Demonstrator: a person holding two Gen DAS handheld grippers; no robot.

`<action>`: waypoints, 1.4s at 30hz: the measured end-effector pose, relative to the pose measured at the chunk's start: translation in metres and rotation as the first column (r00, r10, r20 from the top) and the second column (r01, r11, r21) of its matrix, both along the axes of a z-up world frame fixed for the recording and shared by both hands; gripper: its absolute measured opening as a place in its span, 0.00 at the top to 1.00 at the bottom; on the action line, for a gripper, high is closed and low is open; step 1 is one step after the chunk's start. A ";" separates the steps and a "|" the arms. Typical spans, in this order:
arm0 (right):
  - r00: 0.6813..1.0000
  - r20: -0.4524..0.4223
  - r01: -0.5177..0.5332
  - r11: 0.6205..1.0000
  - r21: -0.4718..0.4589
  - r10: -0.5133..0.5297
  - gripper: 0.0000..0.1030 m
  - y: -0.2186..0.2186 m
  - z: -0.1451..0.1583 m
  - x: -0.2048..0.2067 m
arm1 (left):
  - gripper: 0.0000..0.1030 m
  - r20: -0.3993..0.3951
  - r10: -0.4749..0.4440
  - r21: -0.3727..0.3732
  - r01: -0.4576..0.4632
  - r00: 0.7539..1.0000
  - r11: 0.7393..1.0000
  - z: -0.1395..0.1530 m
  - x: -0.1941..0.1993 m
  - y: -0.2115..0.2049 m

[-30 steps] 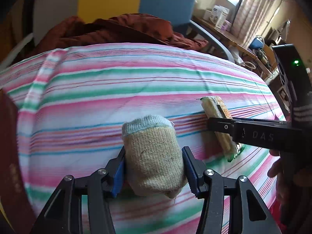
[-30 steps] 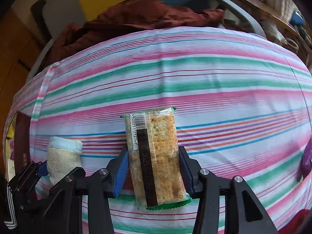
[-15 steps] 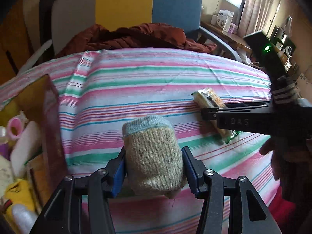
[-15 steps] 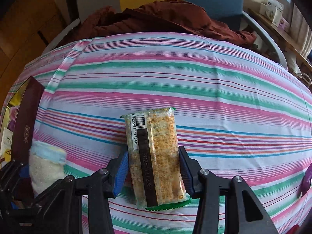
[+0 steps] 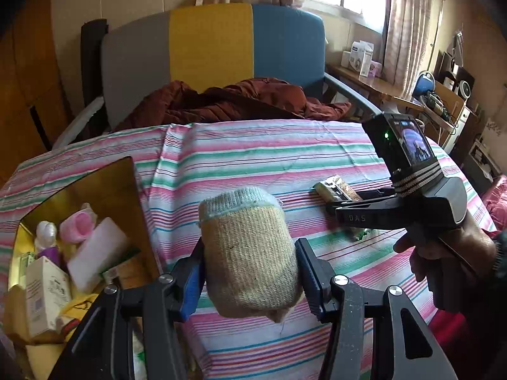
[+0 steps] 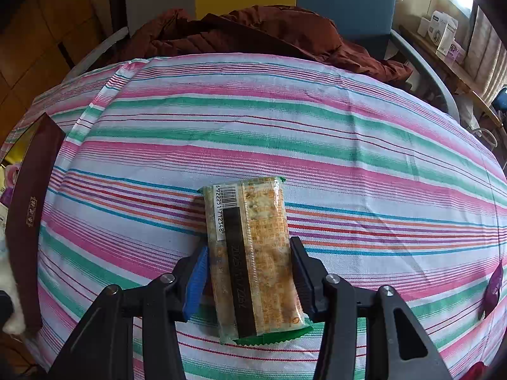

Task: Organize objects
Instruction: 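Carry sock and cracker packet into the gold tray and open both grippers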

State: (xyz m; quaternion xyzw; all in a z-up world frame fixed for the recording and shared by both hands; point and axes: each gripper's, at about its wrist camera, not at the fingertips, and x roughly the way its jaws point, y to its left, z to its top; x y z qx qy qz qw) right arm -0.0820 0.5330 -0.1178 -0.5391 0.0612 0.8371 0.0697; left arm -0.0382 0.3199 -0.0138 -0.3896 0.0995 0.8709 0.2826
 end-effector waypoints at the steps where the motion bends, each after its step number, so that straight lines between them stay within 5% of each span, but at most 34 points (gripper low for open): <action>1: 1.000 -0.002 -0.003 1.000 0.003 0.003 0.52 0.000 0.000 0.001 | 0.47 -0.003 0.003 0.001 -0.003 1.000 1.000 0.001 0.001 -0.003; 14: 1.000 -0.010 0.011 0.999 0.042 -0.011 0.52 -0.003 -0.001 0.000 | 0.47 -0.024 0.072 0.033 -0.071 0.997 0.997 0.016 0.002 -0.056; 31: 0.991 0.131 0.018 1.000 -0.005 -0.017 0.53 -0.044 0.008 0.006 | 0.47 0.054 0.243 0.119 -0.248 0.969 0.961 0.012 -0.007 -0.178; 42: 0.990 -0.083 -0.121 0.982 -0.142 0.110 0.53 -0.137 0.073 0.028 | 0.47 0.090 0.397 0.200 -0.407 0.913 0.891 0.014 -0.002 -0.283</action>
